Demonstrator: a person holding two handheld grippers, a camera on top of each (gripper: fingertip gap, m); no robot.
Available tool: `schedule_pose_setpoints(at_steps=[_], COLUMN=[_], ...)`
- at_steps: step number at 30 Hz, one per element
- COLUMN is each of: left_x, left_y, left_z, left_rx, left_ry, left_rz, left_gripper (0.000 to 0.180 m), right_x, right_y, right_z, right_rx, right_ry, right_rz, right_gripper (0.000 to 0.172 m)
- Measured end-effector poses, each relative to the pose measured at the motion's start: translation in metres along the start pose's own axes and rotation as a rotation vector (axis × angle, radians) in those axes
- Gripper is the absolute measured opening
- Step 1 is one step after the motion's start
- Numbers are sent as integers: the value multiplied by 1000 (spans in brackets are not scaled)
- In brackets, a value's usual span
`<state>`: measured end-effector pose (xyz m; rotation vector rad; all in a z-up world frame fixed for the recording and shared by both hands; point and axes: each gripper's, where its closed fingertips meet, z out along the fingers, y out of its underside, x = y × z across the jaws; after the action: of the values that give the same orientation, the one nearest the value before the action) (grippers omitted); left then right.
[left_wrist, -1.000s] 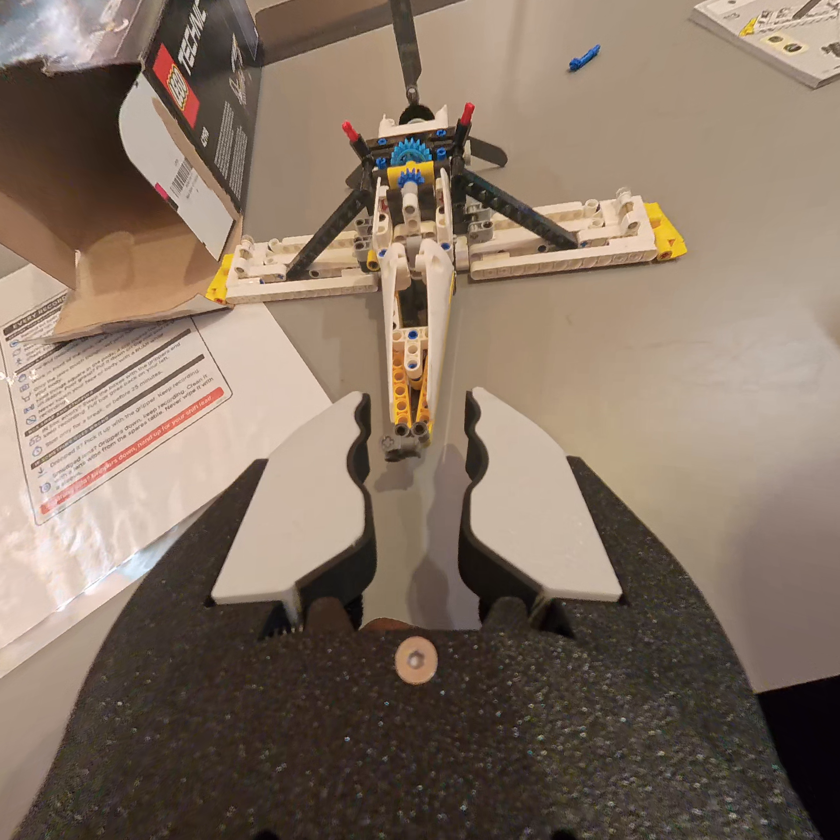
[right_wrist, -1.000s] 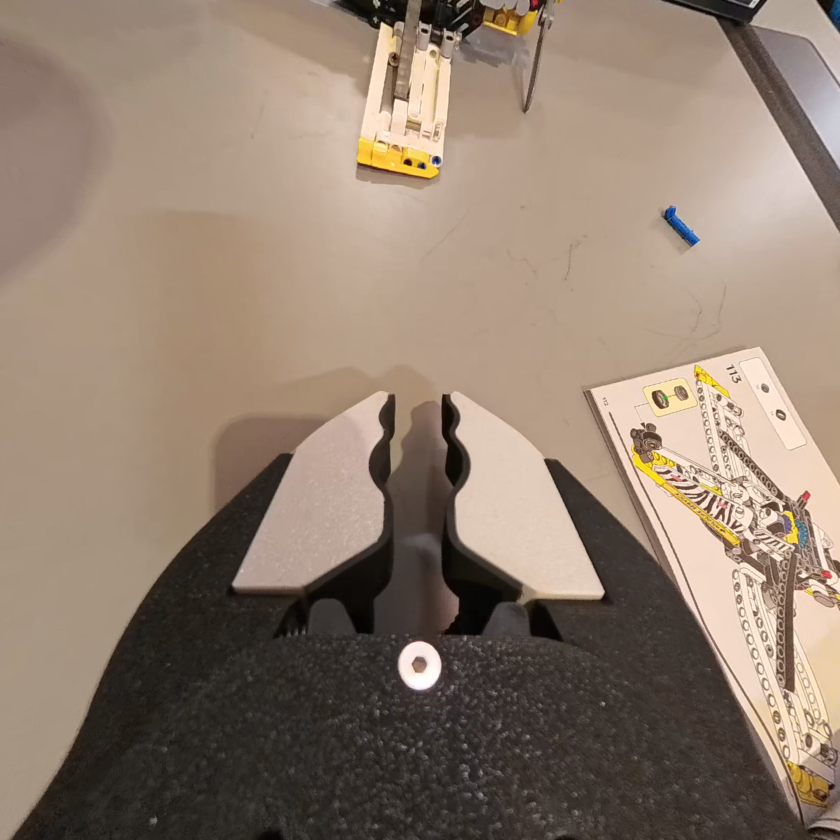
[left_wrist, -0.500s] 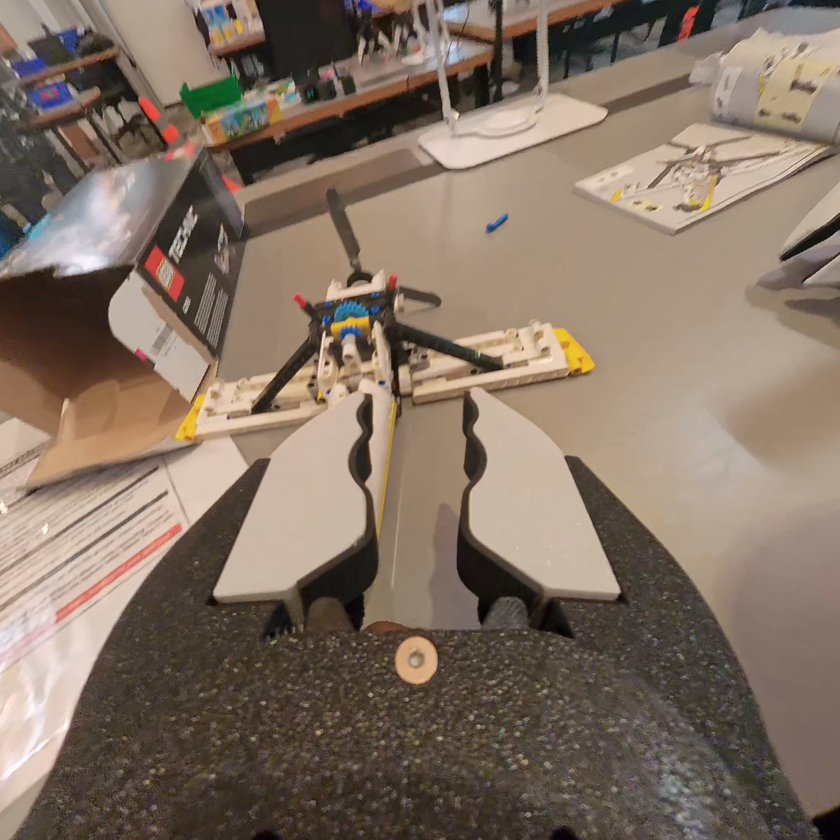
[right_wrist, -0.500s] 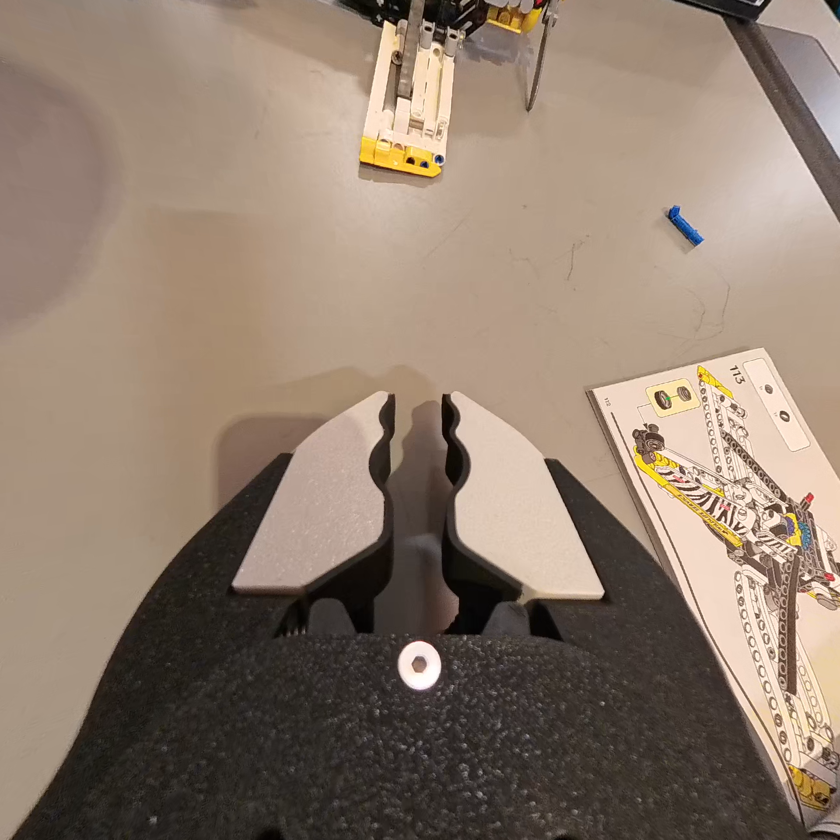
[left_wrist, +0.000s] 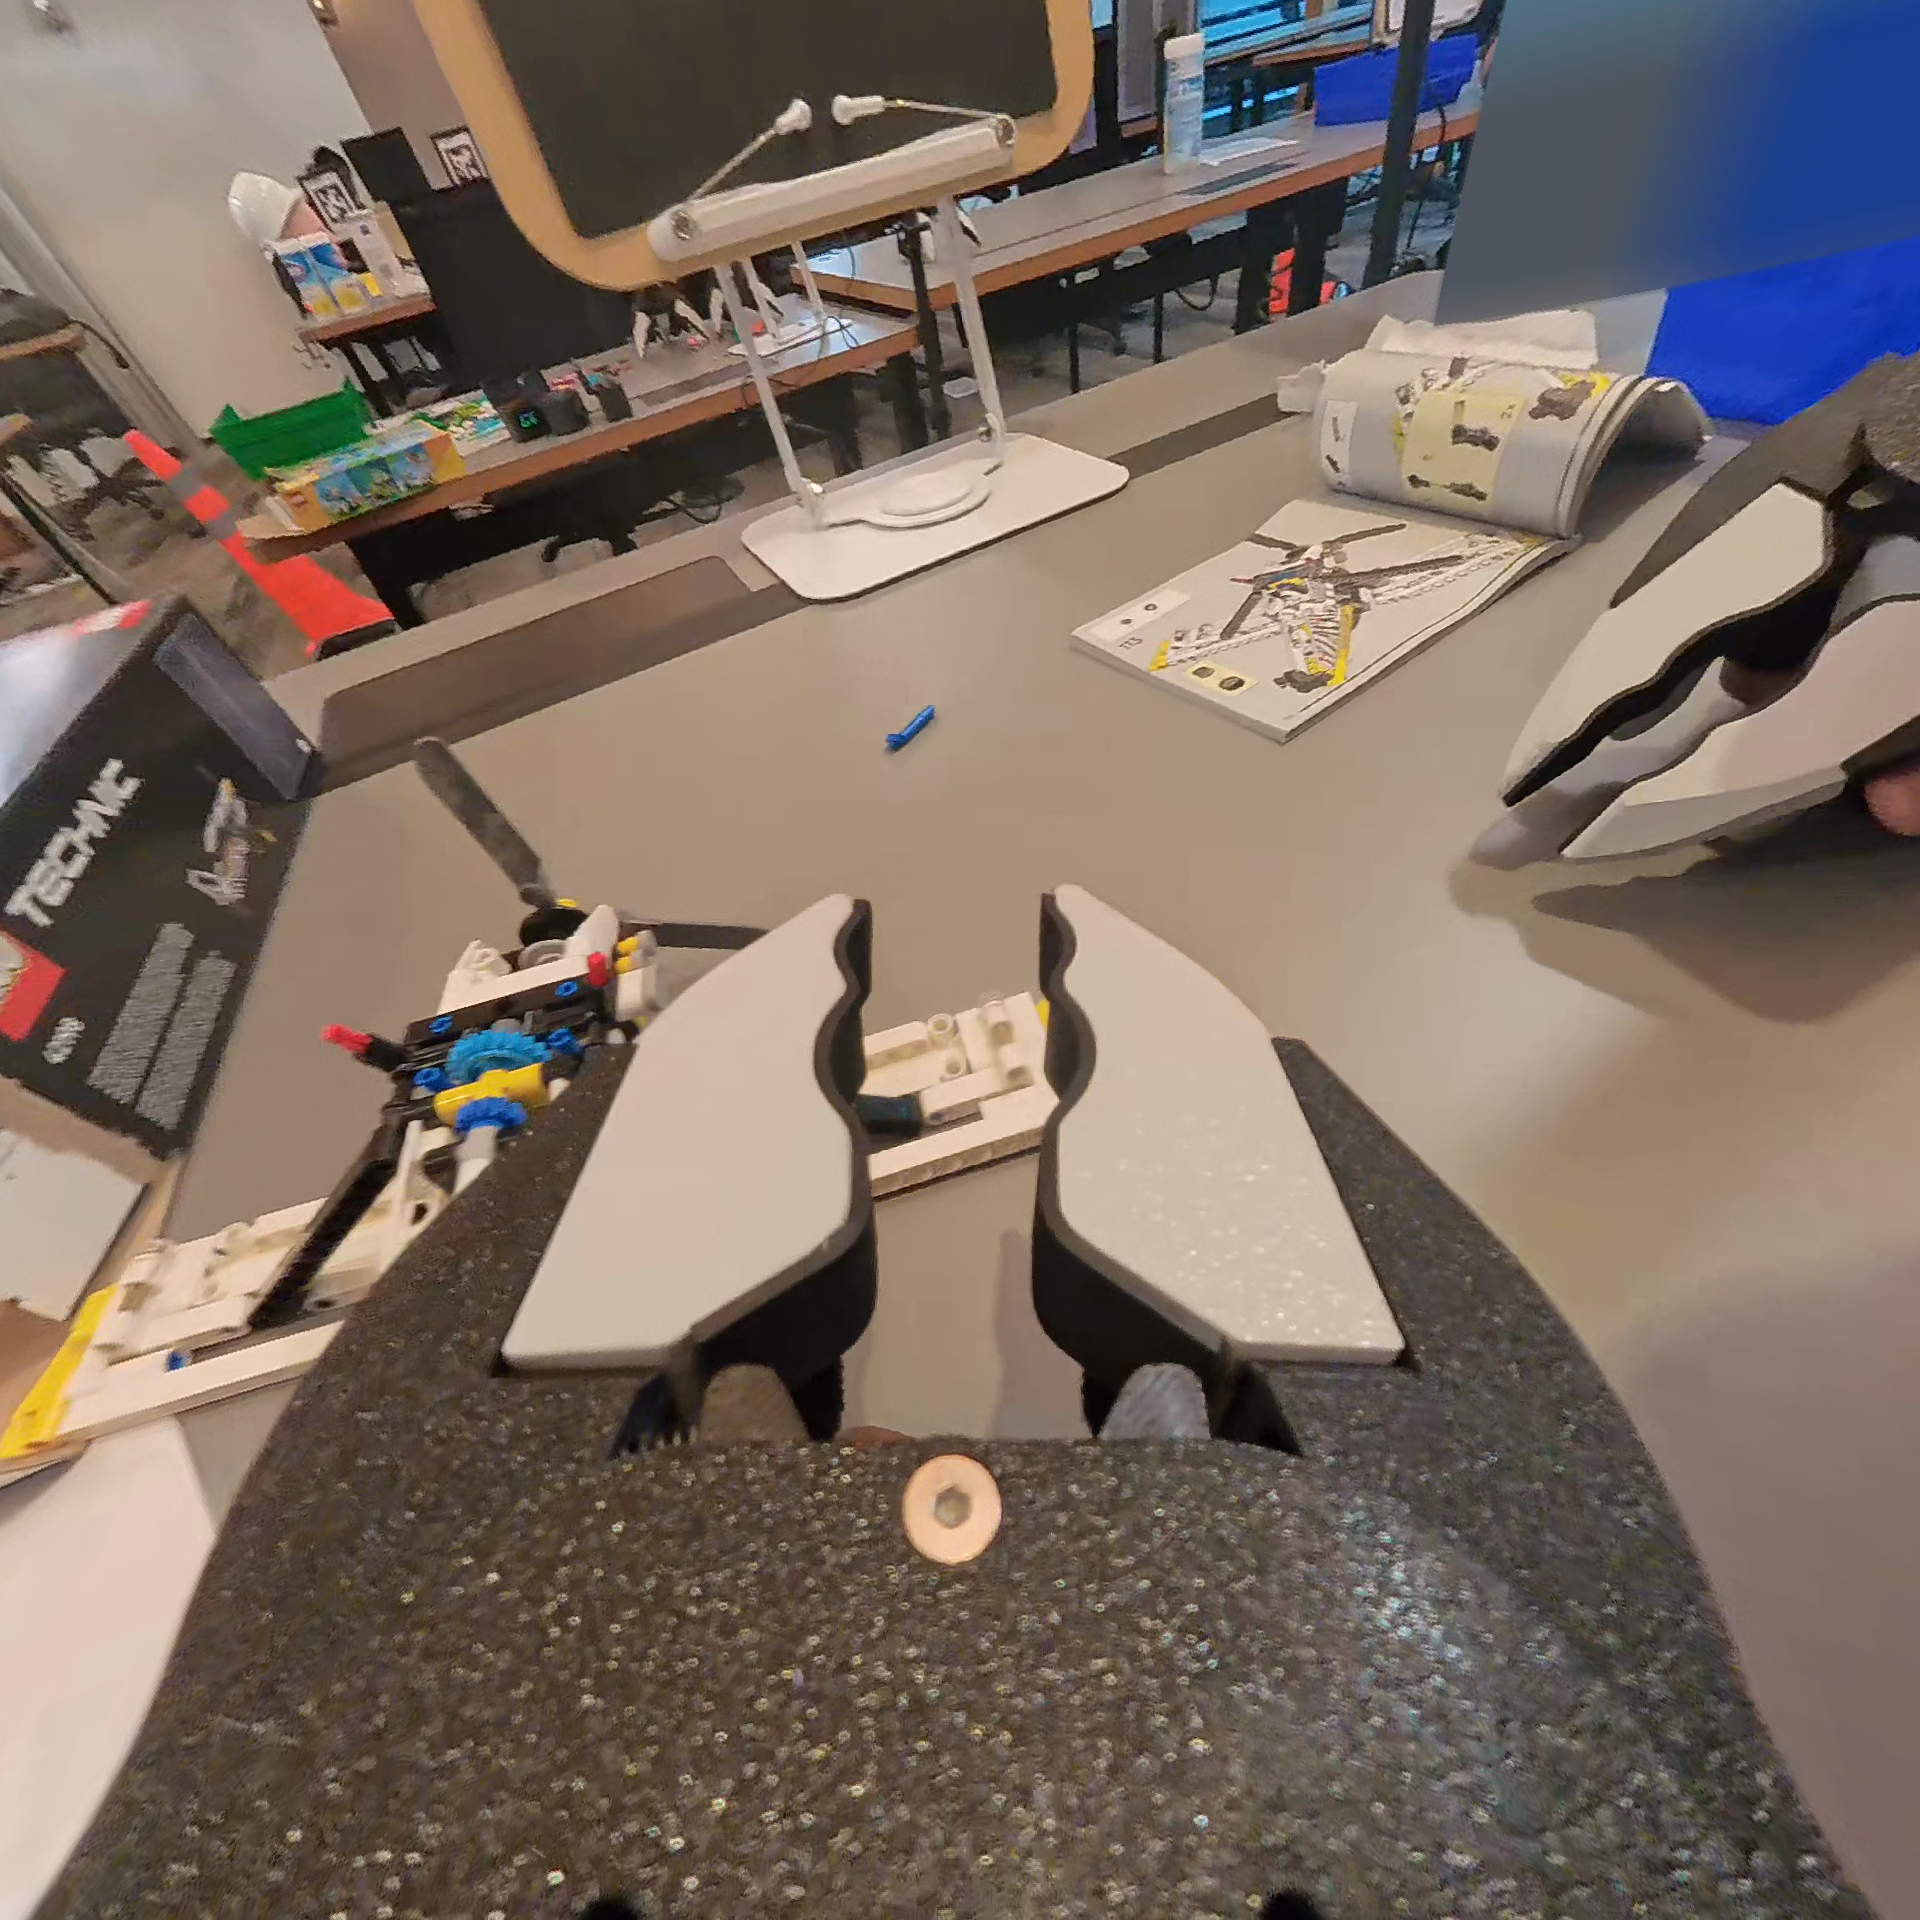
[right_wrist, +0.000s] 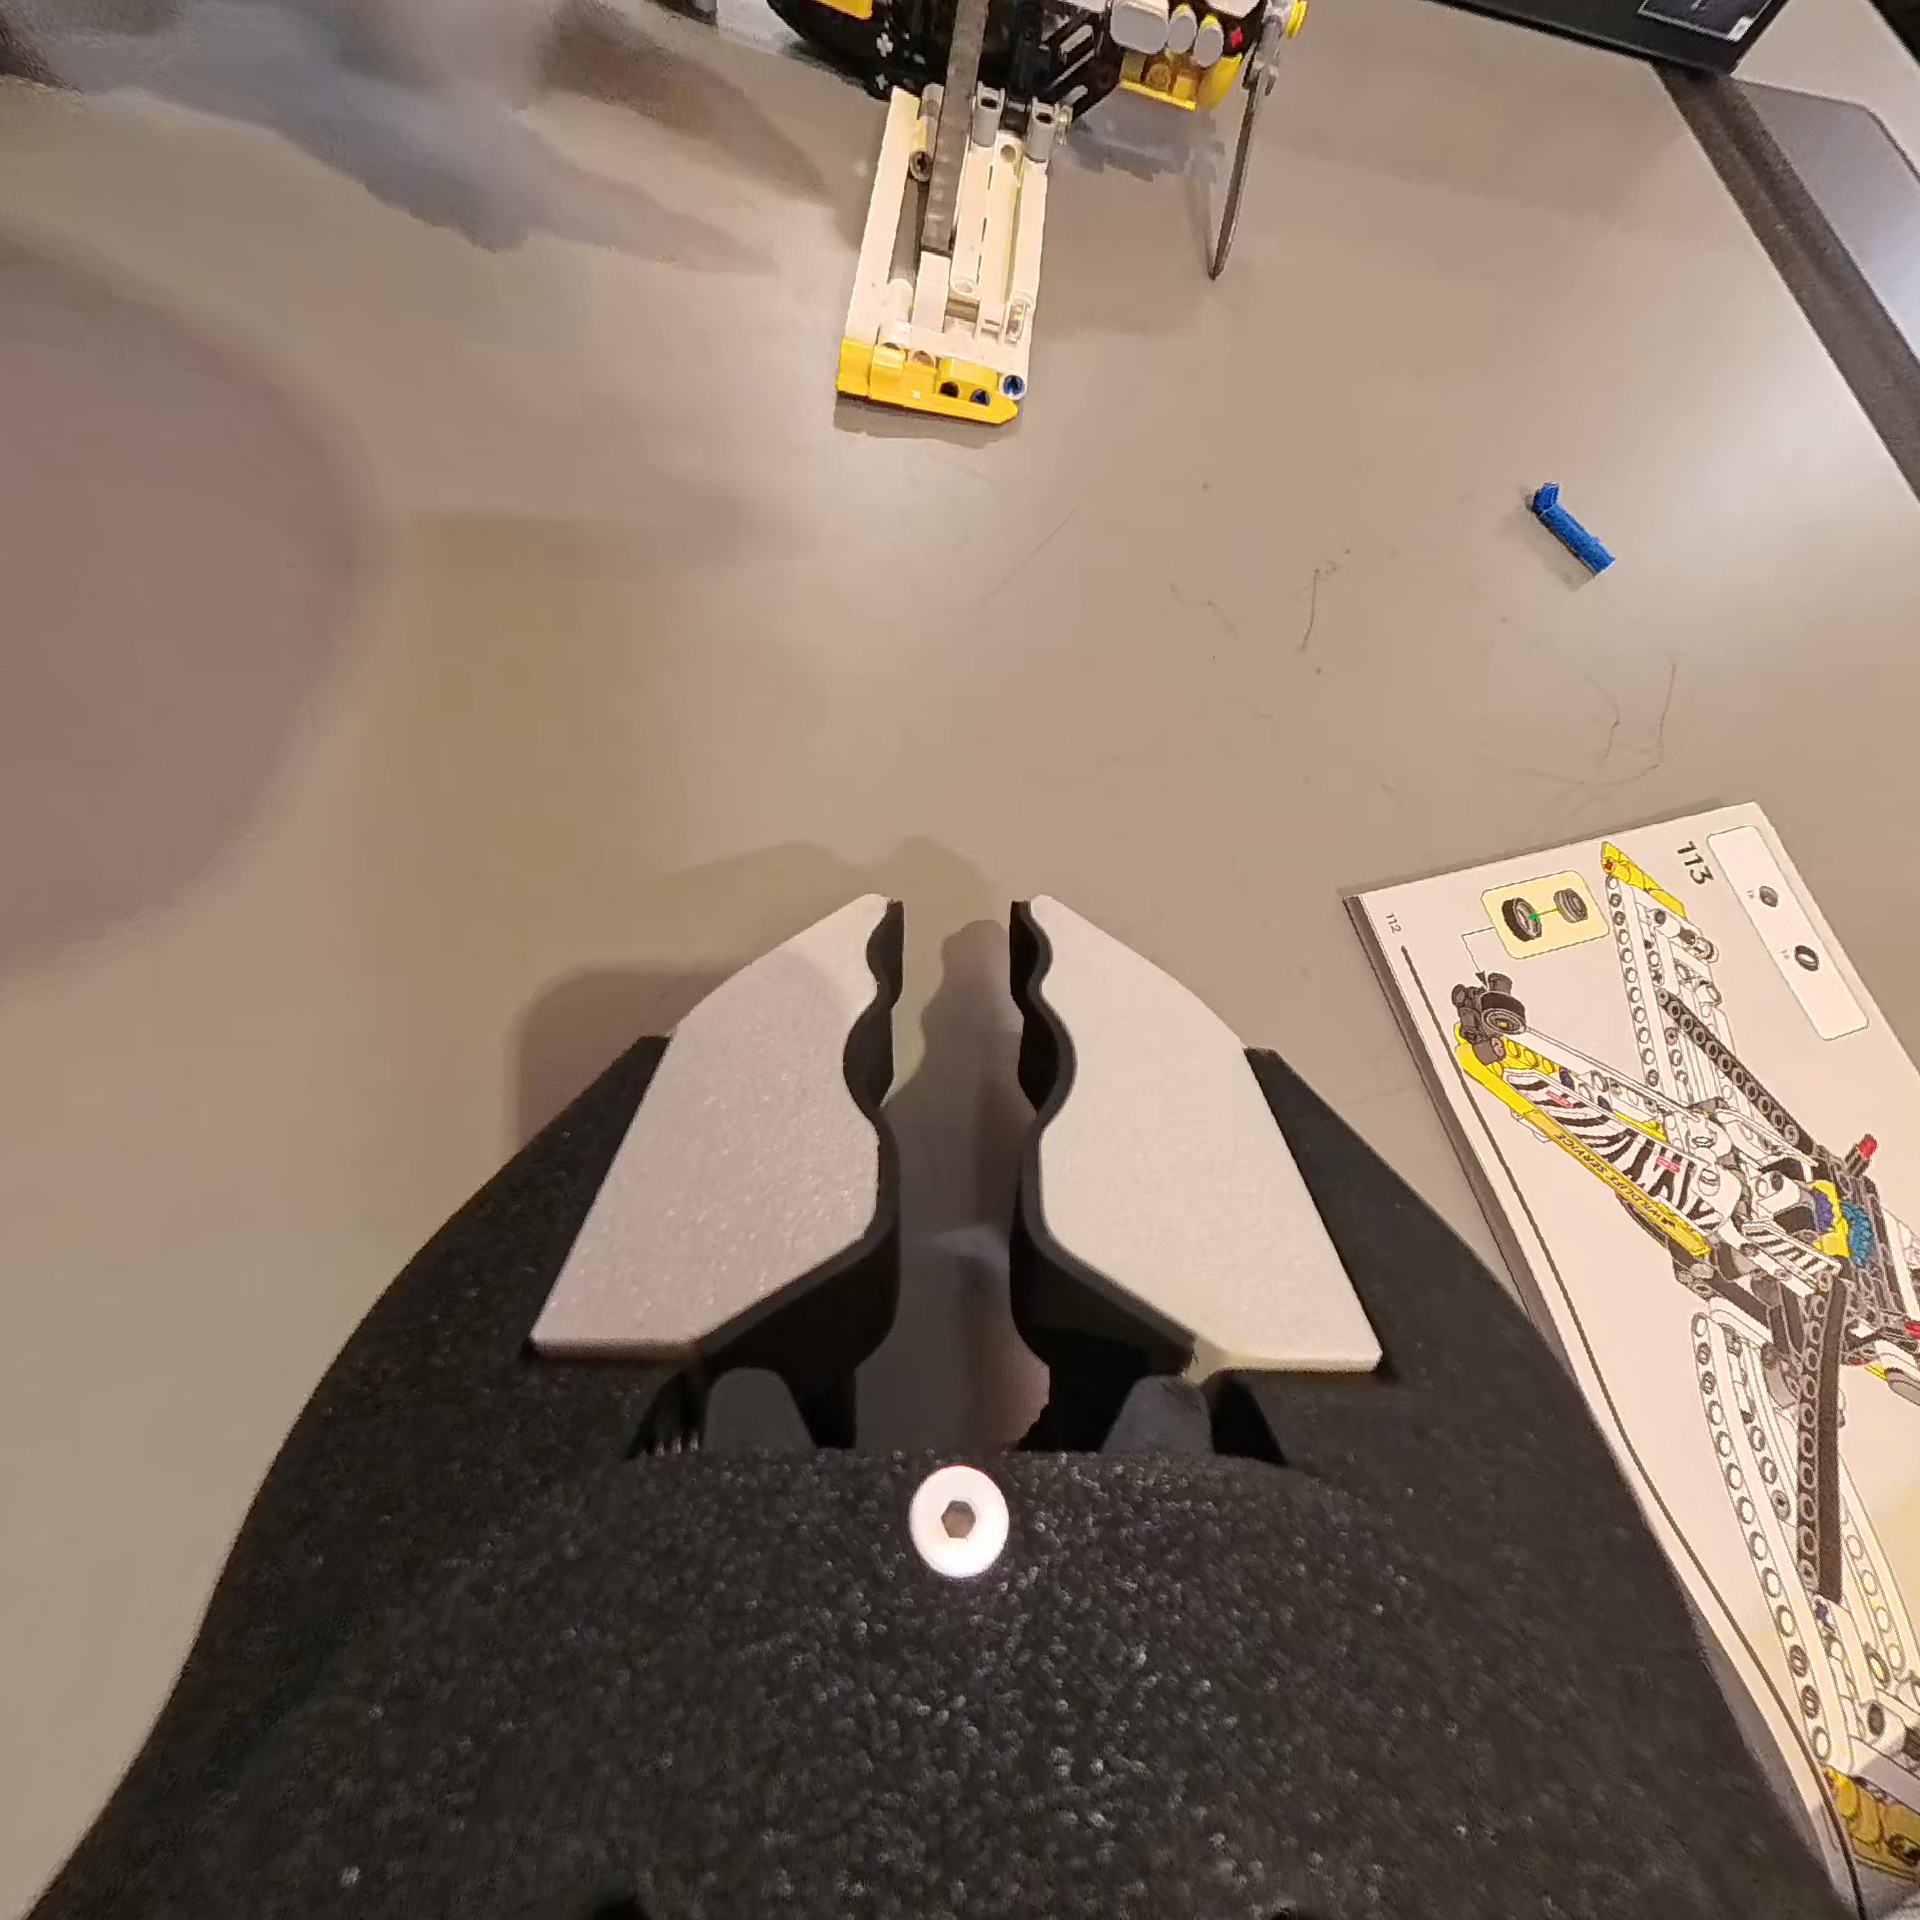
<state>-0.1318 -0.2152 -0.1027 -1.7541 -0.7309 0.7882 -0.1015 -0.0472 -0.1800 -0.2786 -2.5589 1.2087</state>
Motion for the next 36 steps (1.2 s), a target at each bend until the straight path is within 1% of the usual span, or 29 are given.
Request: schedule_pose_setpoints(at_steps=[6,12,18,25,36], left_x=[13,27,38,34,10], left_y=[5,4,11,19,33], left_z=[15,27,32,23,-8], left_rx=[-35,-40,-71,-92,-120], left_ry=[34,85,106,87,-2], left_rz=[6,7,21,-9,-62], left_gripper=[32,32,32,31,31], right_x=[-1,-1,-1,-1,-1], right_y=[0,0,0,0,1], right_z=[0,0,0,0,1], right_rx=[2,3,1,-1,-6], right_ry=[-11,-17,-19,-17,-11], right_rz=[3,7,10,7,1], right_gripper=[19,19,19,19,19])
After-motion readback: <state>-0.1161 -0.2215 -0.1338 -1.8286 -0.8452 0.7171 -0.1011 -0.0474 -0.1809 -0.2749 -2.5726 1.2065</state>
